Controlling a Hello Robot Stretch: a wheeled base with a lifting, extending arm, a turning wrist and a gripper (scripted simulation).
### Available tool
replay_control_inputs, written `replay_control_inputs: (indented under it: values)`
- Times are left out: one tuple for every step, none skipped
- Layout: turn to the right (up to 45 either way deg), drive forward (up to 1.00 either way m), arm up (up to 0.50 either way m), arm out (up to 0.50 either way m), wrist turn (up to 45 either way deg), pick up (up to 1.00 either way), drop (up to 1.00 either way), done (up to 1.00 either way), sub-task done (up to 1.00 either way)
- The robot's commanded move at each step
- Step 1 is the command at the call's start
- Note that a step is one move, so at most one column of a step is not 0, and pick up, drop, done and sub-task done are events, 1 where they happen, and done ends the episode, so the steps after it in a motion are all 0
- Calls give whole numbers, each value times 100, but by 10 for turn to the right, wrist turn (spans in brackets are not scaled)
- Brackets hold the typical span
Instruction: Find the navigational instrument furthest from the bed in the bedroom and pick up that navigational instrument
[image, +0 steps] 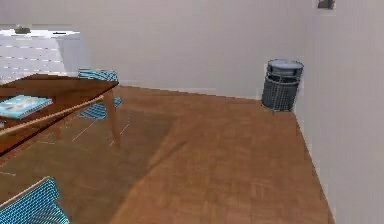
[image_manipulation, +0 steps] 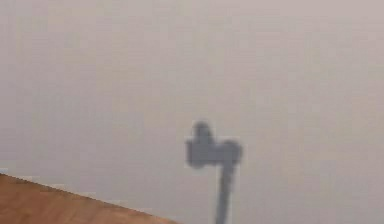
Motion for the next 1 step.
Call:
replay_control_inputs:
  values:
    - [0,100,0,0,0,0,0,0,0]
